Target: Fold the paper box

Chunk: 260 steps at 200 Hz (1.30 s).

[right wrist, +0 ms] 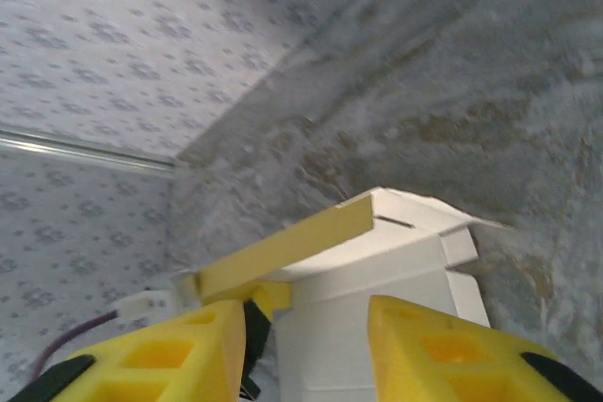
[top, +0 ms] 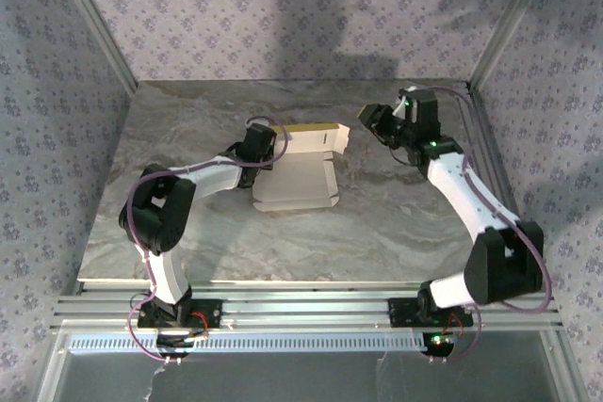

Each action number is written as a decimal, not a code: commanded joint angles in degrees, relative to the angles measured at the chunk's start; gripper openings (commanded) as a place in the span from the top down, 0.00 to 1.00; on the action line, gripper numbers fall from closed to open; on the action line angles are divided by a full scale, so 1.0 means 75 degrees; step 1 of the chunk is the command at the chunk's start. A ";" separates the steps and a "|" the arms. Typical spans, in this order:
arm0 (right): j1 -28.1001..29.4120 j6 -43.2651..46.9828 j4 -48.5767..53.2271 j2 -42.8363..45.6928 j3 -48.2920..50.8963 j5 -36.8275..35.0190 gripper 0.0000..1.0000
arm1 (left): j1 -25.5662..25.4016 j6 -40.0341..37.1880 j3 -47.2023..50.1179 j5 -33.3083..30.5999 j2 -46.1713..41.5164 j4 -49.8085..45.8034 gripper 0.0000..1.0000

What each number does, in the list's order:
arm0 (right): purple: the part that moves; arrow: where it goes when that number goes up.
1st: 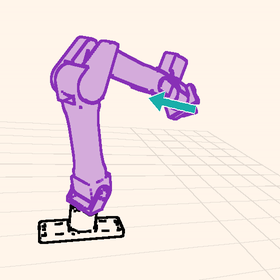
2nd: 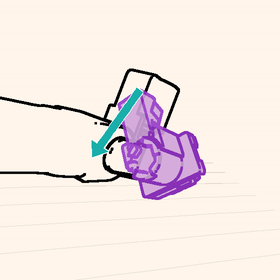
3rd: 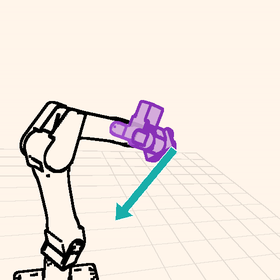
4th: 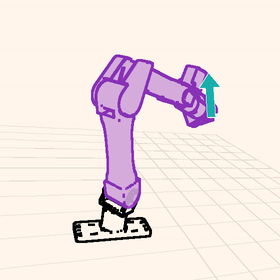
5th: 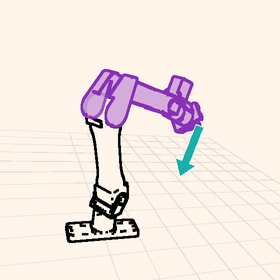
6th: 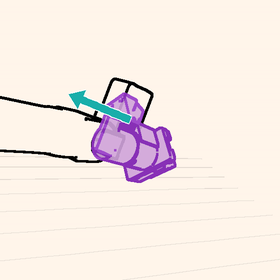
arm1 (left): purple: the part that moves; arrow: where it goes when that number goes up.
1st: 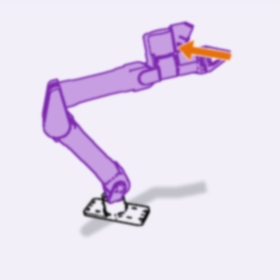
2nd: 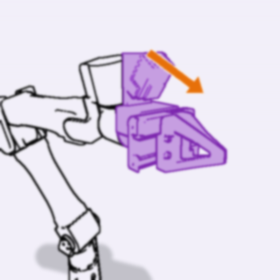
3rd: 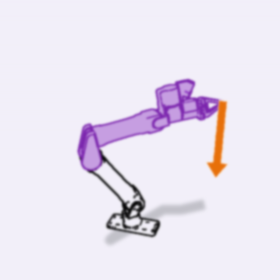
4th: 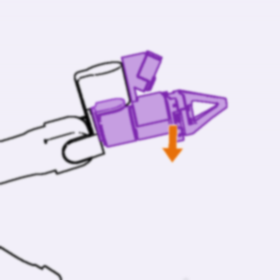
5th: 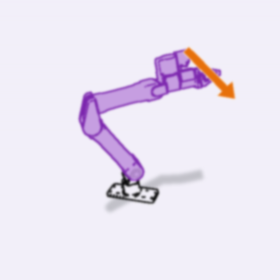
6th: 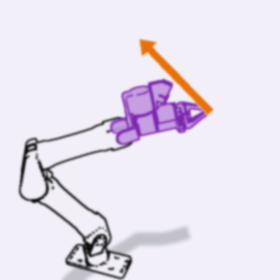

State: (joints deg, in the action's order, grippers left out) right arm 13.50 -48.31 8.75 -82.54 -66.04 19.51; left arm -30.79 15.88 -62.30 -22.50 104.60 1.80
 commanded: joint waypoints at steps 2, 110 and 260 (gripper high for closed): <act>0.0611 0.0517 0.1509 -0.0758 -0.0934 -0.0550 0.65 | -0.0047 -0.0301 0.0160 -0.0307 -0.0328 -0.0080 1.00; 0.0313 -0.2391 -0.2025 -0.1896 0.0109 0.0562 0.60 | -0.0310 0.0756 0.0478 -0.0282 -0.0587 -0.0180 1.00; 0.0359 -0.3425 -0.2726 -0.2718 0.0297 0.0785 0.87 | -0.0548 0.1117 0.0348 -0.0474 -0.0483 -0.0434 1.00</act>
State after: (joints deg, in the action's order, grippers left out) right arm 15.51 -73.36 -11.16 -102.10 -64.10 24.91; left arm -34.30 23.70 -58.67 -24.80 101.71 -0.03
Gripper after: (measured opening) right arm 0.134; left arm 0.049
